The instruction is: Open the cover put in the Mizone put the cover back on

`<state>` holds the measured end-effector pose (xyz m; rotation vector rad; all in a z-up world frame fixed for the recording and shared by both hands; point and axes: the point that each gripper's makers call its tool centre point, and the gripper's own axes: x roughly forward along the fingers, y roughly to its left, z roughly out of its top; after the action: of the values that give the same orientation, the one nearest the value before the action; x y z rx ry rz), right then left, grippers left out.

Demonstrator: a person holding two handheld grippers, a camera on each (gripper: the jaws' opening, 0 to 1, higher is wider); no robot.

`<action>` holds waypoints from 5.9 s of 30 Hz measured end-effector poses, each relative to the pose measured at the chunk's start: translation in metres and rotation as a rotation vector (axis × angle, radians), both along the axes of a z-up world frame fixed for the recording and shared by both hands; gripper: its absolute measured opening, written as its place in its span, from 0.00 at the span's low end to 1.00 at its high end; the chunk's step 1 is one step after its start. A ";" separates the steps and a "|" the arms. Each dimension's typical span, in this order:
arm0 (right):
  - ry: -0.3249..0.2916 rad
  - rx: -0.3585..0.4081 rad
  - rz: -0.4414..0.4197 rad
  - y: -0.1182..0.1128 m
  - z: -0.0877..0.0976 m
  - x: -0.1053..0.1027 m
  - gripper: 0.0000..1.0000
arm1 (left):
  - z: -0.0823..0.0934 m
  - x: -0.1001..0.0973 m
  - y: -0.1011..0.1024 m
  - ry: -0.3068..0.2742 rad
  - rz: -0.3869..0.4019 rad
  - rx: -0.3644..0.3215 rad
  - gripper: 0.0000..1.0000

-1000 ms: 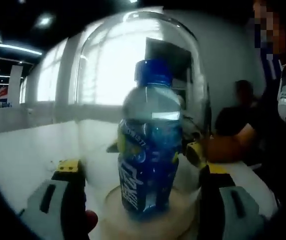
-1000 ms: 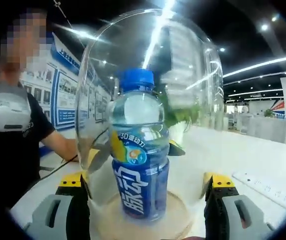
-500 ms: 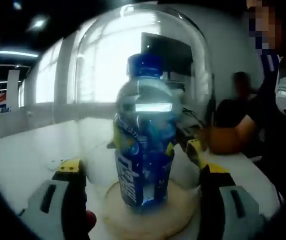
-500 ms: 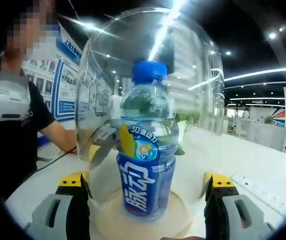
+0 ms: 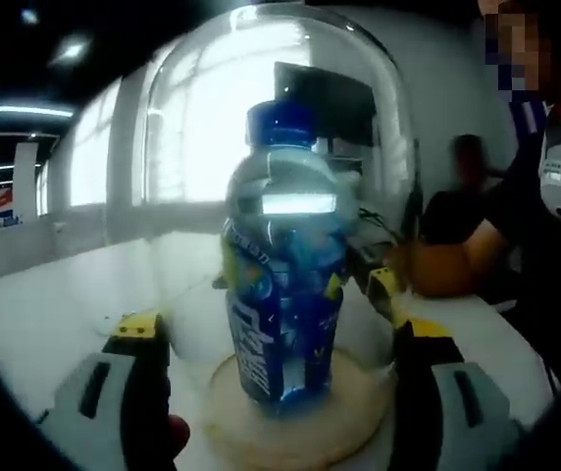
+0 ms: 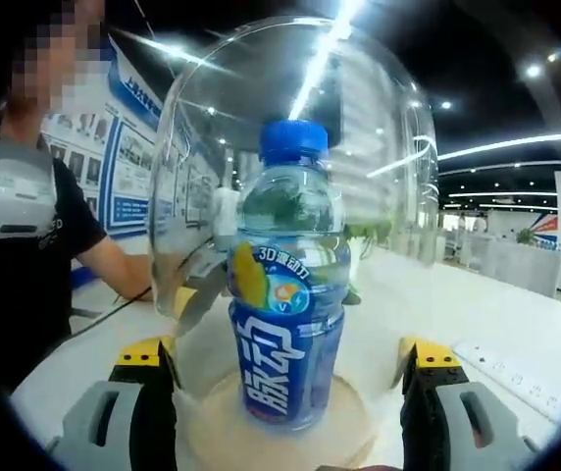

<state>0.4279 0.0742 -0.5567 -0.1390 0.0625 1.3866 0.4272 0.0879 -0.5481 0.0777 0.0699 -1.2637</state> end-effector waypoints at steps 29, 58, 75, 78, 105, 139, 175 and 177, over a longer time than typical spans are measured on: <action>-0.030 -0.120 -0.041 -0.007 0.000 -0.003 0.84 | 0.000 -0.001 0.004 0.037 0.004 0.036 0.81; -0.088 -0.121 -0.066 -0.047 0.023 -0.013 0.55 | 0.007 -0.014 0.037 0.026 0.090 -0.001 0.58; -0.111 -0.101 -0.074 -0.059 0.031 -0.016 0.40 | 0.014 -0.019 0.042 0.001 0.145 0.016 0.52; -0.117 -0.099 -0.080 -0.059 0.032 -0.018 0.39 | 0.013 -0.022 0.043 0.003 0.175 -0.001 0.51; -0.064 -0.029 -0.293 -0.079 0.026 -0.034 0.23 | 0.004 -0.066 0.096 -0.004 0.386 -0.084 0.33; 0.053 0.203 -0.627 -0.122 0.002 -0.100 0.19 | -0.035 -0.108 0.124 0.105 0.606 -0.175 0.32; 0.029 0.093 -0.721 -0.121 -0.042 -0.128 0.18 | -0.047 -0.138 0.122 0.064 0.658 -0.133 0.31; 0.022 0.084 -0.726 -0.121 -0.043 -0.128 0.18 | -0.046 -0.139 0.123 0.055 0.663 -0.134 0.31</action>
<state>0.2996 -0.0468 -0.6001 -0.0233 0.0646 0.6645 0.2886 0.2109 -0.5942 -0.0923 0.0519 -0.6048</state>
